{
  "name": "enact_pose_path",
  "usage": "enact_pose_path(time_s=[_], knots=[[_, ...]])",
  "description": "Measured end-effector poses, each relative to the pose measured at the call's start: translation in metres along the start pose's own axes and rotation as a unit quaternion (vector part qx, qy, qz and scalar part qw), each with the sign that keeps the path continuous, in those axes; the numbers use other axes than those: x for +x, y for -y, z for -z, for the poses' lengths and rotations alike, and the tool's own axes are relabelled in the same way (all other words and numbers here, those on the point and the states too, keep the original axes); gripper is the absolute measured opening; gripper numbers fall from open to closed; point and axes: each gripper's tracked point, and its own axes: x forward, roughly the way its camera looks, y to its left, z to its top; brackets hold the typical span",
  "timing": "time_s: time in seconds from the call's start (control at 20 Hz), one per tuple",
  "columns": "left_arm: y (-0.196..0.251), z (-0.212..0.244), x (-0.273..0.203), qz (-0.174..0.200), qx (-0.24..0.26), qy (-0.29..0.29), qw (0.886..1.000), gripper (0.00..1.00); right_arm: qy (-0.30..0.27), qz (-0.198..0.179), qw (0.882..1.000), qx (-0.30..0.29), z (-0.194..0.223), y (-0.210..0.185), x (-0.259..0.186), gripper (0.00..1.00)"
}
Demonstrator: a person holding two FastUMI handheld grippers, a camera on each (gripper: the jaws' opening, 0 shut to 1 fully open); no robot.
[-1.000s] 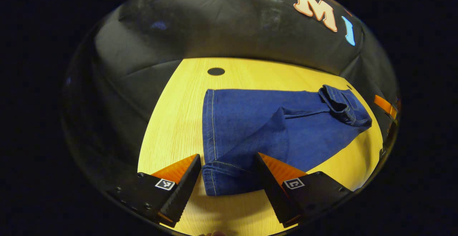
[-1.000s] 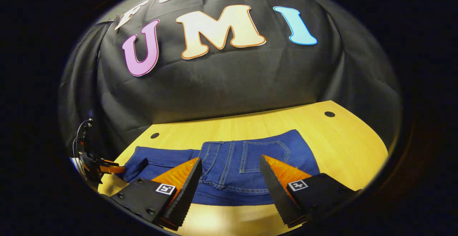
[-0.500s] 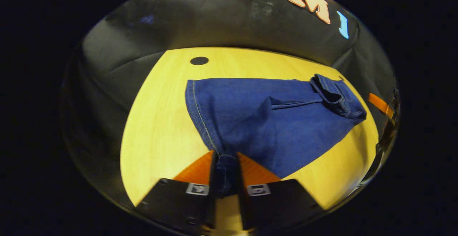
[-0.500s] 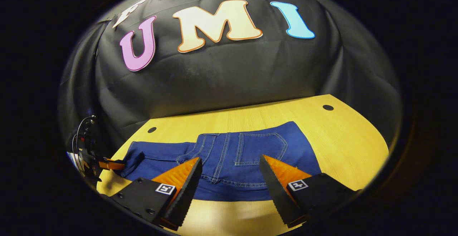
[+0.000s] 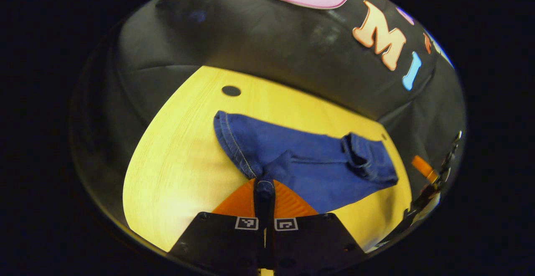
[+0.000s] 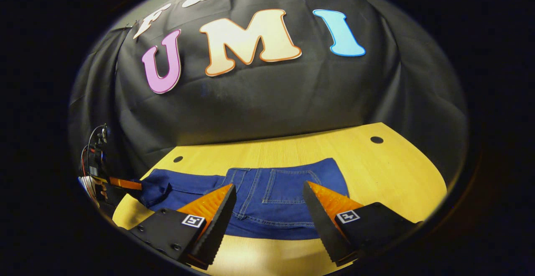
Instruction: Grasp the waist and the cuffs of the jeans and fold them to make the two legs overlap; first hold the waist and fold one-third of the jeans toward the cuffs, then hold the cuffs and fold the remaining one-third in the same direction to finish folding.
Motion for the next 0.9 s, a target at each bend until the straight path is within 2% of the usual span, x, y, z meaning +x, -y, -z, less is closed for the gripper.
enact_pose_path(time_s=[0.05,0.1,0.45,0.9], knots=[[0.017,-0.011,-0.003,0.006,0.004,0.015,1.0,0.0,0.004,-0.002,1.0,0.0,-0.005,0.005,-0.003,0.93],[0.034,-0.02,-0.006,0.014,0.014,0.024,1.0,0.0,0.007,-0.003,1.0,-0.001,-0.011,0.011,-0.008,0.98],[0.149,-0.055,-0.002,0.063,0.044,0.065,0.995,0.0,0.017,-0.019,1.0,-0.003,-0.029,0.052,-0.036,0.98],[0.283,-0.056,0.033,0.121,0.099,0.068,0.985,0.0,0.029,0.002,0.999,0.016,-0.04,0.144,-0.077,0.98]])
